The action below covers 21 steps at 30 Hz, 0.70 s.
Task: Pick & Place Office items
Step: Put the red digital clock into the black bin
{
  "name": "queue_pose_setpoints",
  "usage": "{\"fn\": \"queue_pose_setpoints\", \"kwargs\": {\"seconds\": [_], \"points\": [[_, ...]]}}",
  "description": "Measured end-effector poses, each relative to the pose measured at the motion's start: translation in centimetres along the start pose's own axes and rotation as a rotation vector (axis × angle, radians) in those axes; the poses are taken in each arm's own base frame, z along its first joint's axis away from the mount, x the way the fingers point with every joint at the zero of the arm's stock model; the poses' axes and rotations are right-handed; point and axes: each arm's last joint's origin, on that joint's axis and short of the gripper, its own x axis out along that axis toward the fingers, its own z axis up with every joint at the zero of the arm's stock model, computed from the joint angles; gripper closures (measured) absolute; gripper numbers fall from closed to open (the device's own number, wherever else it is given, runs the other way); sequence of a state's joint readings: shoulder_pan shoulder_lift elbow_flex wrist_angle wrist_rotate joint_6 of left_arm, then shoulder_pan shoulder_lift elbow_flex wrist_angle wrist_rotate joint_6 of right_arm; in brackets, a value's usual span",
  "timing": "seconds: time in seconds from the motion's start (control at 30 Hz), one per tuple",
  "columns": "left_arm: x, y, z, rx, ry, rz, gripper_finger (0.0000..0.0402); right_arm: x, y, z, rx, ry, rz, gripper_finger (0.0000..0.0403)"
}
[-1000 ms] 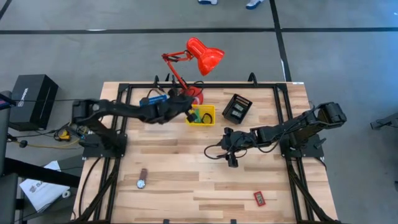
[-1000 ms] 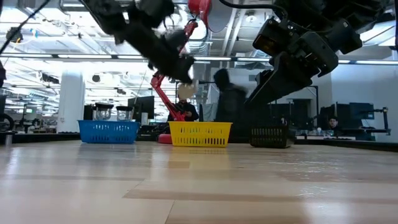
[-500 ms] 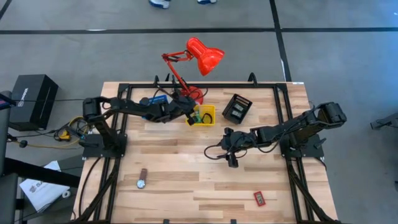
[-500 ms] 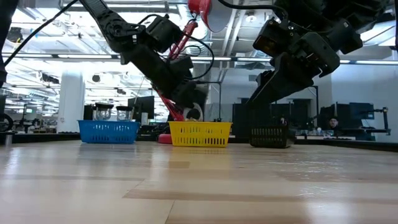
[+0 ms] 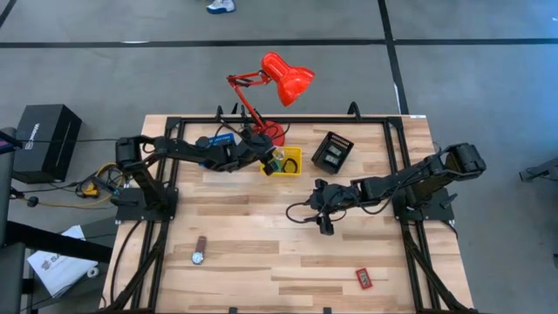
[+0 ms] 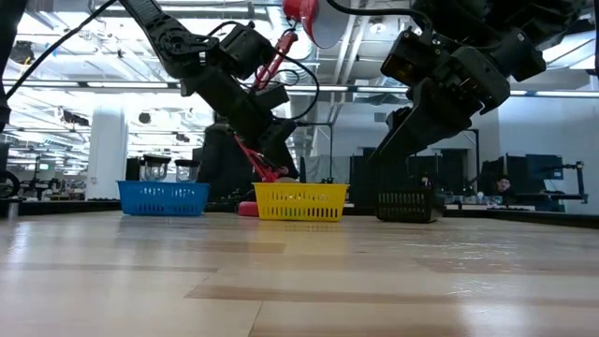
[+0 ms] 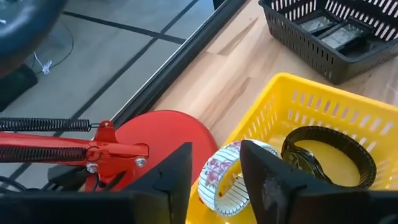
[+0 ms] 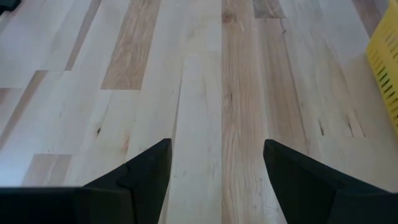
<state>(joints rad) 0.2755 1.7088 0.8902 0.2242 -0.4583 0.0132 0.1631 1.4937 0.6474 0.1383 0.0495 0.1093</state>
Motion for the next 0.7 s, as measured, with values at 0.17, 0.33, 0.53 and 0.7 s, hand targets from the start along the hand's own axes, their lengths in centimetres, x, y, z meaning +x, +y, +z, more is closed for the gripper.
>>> {"fn": "queue_pose_setpoints", "kwargs": {"seconds": [0.17, 0.33, 0.53, 0.7], "points": [[-0.4, -1.0, 0.0, 0.009, -0.008, -0.098, 0.0256, 0.0, 0.0, 0.0, 0.002, 0.0, 0.0, 0.0158], [-1.8, -2.6, 0.4, 0.036, -0.026, -0.188, 0.0256, 0.0, 0.0, 0.0, 0.023, 0.0, 0.0, 0.0158], [-5.5, -4.3, 1.5, 0.059, -0.067, -0.27, 0.0265, 0.0, 0.0, 0.0, 0.023, -0.001, 0.0, 0.0158], [-9.9, -4.9, 2.7, 0.008, -0.108, -0.356, 0.027, 0.0, 0.0, 0.0, 0.016, -0.005, 0.0, 0.0158]]}}
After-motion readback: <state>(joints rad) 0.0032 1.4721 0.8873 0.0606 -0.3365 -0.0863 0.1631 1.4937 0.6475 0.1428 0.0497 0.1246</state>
